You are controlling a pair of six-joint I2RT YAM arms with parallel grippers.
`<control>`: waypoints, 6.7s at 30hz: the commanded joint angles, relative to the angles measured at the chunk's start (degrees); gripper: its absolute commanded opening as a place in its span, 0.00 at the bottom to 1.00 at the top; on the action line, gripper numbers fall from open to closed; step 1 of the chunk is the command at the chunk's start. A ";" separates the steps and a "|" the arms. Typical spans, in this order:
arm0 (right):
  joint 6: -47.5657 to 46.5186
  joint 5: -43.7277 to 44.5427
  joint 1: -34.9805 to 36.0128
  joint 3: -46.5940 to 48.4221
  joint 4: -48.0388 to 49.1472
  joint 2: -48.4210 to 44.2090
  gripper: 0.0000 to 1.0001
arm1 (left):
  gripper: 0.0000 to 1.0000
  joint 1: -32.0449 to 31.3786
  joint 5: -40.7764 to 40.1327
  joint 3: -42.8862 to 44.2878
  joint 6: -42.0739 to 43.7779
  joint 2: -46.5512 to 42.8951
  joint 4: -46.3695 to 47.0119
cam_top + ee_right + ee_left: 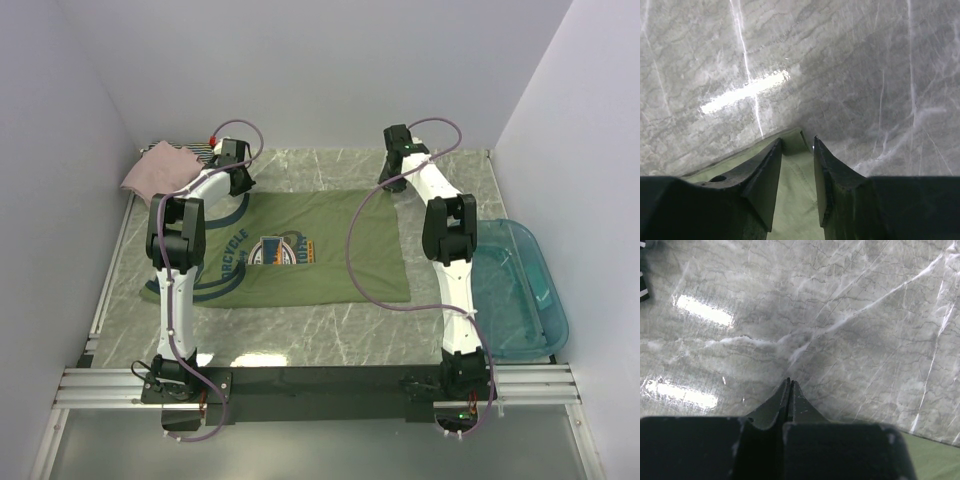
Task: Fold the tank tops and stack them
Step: Fold the tank top
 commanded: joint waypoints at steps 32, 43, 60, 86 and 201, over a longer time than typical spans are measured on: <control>2.10 1.01 -0.42 2.40 -1.40 0.48 0.36 | 0.01 0.38 2.04 0.82 0.16 -3.58 2.03; 4.12 0.22 -0.42 0.38 -1.05 0.22 0.35 | 0.01 0.47 2.04 0.47 0.24 -3.58 2.12; 2.89 1.37 -0.42 -9.98 10.10 -8.29 0.09 | 0.01 0.90 0.55 -4.80 -1.86 -7.18 7.91; 0.43 0.58 -0.42 -18.61 19.08 -14.02 0.06 | 0.41 2.49 9.41 -6.04 -6.00 -7.89 3.87; 12.12 -1.45 -0.15 -82.32 38.42 -57.00 0.01 | 0.01 -3.31 -1.30 -67.38 -15.05 -49.36 32.00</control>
